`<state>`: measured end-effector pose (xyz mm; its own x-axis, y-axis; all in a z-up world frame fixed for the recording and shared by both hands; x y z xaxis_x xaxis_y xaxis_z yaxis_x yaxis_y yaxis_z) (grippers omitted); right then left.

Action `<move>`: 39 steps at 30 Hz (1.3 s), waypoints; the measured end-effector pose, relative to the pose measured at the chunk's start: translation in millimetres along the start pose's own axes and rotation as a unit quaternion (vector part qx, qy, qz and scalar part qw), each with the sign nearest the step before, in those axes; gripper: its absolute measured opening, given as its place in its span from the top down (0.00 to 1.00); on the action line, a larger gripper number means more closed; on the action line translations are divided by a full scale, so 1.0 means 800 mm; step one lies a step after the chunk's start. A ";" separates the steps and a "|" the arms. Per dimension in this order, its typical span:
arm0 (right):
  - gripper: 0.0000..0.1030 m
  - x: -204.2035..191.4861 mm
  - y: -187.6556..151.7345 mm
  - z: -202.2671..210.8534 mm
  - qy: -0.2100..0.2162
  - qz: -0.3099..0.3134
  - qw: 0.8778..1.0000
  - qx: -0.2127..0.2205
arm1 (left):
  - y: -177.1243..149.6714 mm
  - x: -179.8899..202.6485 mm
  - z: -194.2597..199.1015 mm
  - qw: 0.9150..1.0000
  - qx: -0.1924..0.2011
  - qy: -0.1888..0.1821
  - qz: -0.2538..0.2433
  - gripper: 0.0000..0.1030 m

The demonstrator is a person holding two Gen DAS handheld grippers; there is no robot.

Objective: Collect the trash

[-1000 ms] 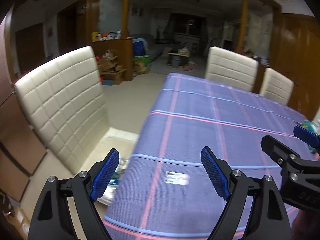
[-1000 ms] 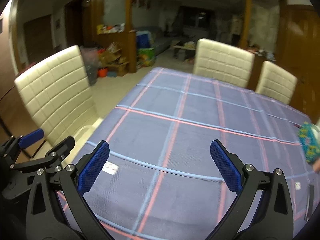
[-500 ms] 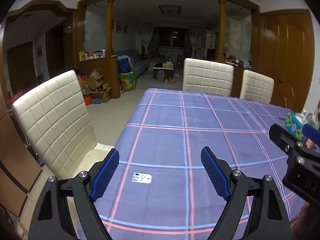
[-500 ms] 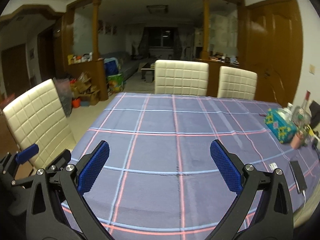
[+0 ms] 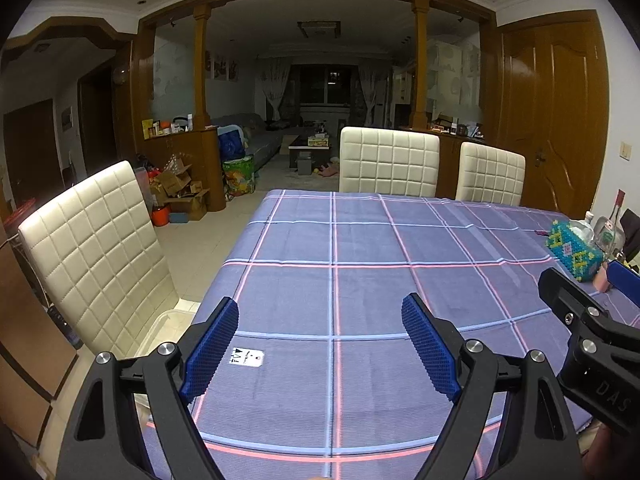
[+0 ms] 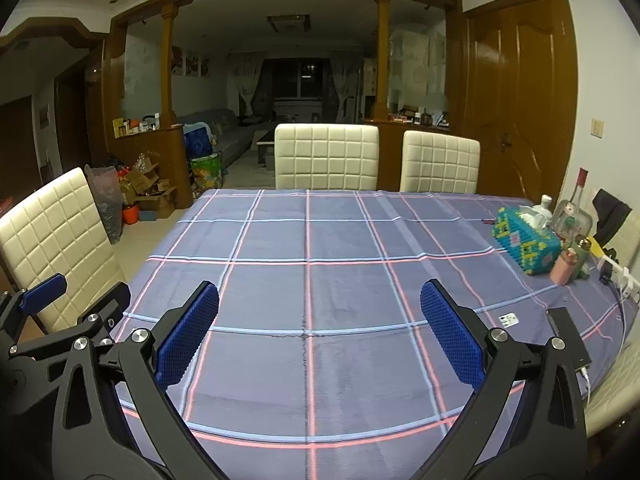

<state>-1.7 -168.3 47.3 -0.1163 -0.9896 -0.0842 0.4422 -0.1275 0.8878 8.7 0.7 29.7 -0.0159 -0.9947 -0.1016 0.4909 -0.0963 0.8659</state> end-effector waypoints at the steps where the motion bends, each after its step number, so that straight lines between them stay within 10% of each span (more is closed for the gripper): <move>1: 0.04 0.002 0.001 0.001 -0.002 -0.002 1.000 0.003 | 0.001 0.001 0.001 1.000 0.001 0.001 -0.001 0.21; 39: 0.03 0.018 0.009 0.016 -0.003 -0.016 1.000 0.018 | 0.005 0.010 0.014 1.000 0.010 0.013 -0.019 0.21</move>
<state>-11.8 -182.7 58.3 -0.1354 -0.9846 -0.1102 0.4060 -0.1566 0.9003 0.5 -8.2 37.6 -0.0116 -0.9892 -0.1460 0.4724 -0.1341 0.8711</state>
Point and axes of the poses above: each gripper's, at about its wrist camera, not at the fingertips, and z roughly against the way its jaws point, x to its right, y to its top, the point moved 6 cm from there along -z, roughly the way its jaws point, and after that the axes turned 7 degrees about -z, right-handed, at the moved point
